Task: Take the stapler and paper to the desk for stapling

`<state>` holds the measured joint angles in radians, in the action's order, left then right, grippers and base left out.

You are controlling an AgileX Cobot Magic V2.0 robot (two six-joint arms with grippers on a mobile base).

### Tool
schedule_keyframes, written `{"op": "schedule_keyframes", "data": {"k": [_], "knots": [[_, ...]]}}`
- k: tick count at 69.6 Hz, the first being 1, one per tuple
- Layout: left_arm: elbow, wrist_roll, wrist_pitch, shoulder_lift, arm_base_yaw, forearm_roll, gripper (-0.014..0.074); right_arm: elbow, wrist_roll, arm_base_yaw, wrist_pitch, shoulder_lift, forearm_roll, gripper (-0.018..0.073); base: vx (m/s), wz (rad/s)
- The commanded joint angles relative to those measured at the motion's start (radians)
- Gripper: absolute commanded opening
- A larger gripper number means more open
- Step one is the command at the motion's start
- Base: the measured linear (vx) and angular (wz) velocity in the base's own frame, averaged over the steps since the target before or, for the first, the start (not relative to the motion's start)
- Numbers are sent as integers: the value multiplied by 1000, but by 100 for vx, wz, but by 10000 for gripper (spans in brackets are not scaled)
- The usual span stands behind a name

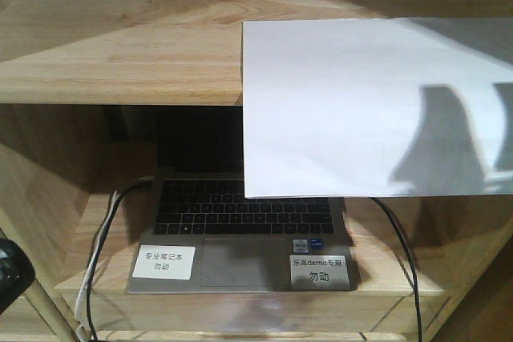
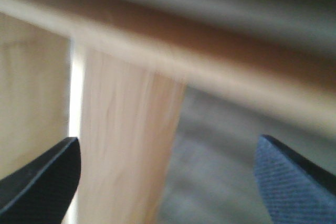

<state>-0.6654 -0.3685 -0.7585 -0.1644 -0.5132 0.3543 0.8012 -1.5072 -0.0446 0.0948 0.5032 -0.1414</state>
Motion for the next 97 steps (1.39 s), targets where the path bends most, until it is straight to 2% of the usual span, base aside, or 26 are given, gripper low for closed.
{"op": "schedule_keyframes", "data": {"k": [1, 14, 35, 50, 61, 73, 81, 89, 97], "knots": [[-30, 0, 115, -14, -5, 31, -6, -26, -43, -74, 109, -11, -88, 620, 0, 0], [-30, 0, 114, -14, -5, 31, -6, -94, -43, -229, 94, -92, -194, 612, 0, 0], [-30, 0, 114, -14, -5, 31, -6, -266, -46, -486, 45, -217, -174, 598, 0, 0], [-30, 0, 114, -14, -5, 31, -6, -360, -55, -629, 44, -224, -139, 590, 0, 0], [-30, 0, 114, -14, -5, 31, -6, -440, -59, -675, 44, -224, -98, 590, 0, 0], [-30, 0, 114, -14, -5, 31, -6, -538, -60, -676, 107, -222, -1, 590, 0, 0], [-30, 0, 114, -14, -5, 31, -6, -612, -59, -676, 197, -199, 53, 590, 0, 0], [-30, 0, 114, -14, -5, 31, -6, -665, -48, -673, 333, -144, 58, 590, 0, 0], [-30, 0, 114, -14, -5, 31, -6, -695, 66, -673, 488, -63, 111, 590, 0, 0]]}}
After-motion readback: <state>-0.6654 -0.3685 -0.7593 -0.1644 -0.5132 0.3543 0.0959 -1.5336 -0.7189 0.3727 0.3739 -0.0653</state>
